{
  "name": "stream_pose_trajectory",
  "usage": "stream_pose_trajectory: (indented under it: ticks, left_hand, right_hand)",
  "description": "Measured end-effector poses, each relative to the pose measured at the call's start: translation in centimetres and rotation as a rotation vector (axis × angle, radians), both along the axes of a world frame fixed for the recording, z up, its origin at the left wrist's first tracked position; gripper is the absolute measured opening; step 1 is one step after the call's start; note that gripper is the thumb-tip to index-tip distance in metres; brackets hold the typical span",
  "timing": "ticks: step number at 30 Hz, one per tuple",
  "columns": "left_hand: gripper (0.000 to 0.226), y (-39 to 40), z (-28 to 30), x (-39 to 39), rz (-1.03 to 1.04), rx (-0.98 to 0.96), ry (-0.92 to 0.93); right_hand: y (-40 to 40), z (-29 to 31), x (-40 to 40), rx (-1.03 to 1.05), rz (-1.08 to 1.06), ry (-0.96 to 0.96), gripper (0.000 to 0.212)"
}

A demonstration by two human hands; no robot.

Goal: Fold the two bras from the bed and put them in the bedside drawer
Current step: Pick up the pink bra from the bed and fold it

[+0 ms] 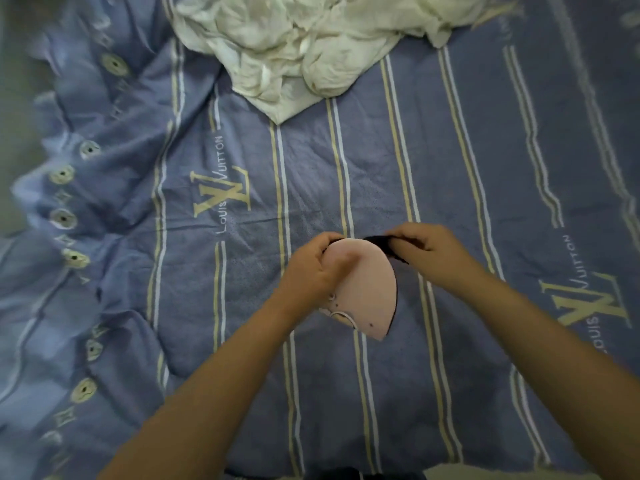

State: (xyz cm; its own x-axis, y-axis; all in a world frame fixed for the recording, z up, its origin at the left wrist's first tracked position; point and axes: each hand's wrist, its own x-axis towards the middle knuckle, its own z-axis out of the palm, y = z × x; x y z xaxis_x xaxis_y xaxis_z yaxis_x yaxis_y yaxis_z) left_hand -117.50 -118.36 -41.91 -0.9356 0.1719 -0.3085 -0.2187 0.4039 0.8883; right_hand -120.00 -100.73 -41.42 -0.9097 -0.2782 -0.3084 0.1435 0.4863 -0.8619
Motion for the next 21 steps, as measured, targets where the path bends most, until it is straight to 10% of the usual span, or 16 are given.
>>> stream_pose_trajectory:
  ticks: [5, 14, 21]
  left_hand:
    - [0.016, -1.3, 10.7, -2.1, -0.207, -0.018, 0.069]
    - [0.010, -2.6, 27.8, -1.4, -0.339, -0.251, 0.396]
    - [0.037, -2.0, 35.8, -0.7, -0.445, -0.585, 0.551]
  right_hand:
    - [0.4, 10.8, -2.3, -0.150, -0.111, 0.039, 0.031]
    - [0.2, 26.1, -0.1, 0.064, 0.387, 0.259, 0.031]
    - [0.8, 33.3, 1.1, 0.182, 0.226, 0.657, 0.013]
